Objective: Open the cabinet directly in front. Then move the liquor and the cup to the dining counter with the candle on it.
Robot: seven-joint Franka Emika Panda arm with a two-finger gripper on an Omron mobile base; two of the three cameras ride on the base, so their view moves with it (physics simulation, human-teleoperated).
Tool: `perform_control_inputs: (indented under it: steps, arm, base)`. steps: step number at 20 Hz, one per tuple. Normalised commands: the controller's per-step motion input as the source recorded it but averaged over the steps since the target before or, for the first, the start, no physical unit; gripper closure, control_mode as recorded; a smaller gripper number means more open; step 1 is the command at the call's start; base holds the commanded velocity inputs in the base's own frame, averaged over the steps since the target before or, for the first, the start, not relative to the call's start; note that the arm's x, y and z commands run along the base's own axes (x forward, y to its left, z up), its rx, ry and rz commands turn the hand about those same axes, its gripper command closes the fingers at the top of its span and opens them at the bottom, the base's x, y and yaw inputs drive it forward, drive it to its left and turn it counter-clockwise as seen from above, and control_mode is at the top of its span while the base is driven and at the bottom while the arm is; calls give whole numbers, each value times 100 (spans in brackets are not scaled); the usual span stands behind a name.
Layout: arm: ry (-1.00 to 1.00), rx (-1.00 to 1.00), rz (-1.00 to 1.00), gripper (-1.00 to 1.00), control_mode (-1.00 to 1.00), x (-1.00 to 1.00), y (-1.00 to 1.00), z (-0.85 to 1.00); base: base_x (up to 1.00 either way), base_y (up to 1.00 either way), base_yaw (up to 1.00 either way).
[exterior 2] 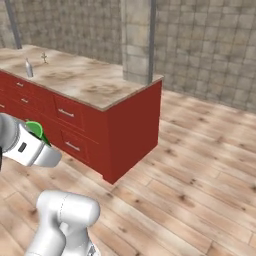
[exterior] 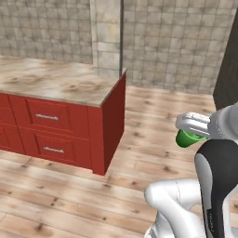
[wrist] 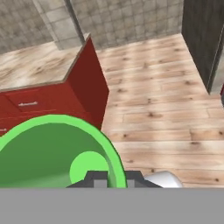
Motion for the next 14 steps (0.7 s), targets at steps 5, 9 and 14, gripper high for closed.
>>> perform_control_inputs:
  steps: [5, 9, 14]
  arm:
    - [0, 0, 0, 100, 100, 0, 0, 0]
    - [0, 0, 0, 100, 100, 0, 0, 0]
    - [0, 0, 0, 100, 100, 0, 0, 0]
  base:
    - [100, 100, 0]
    - [87, 100, -7]
    - [55, 100, -14]
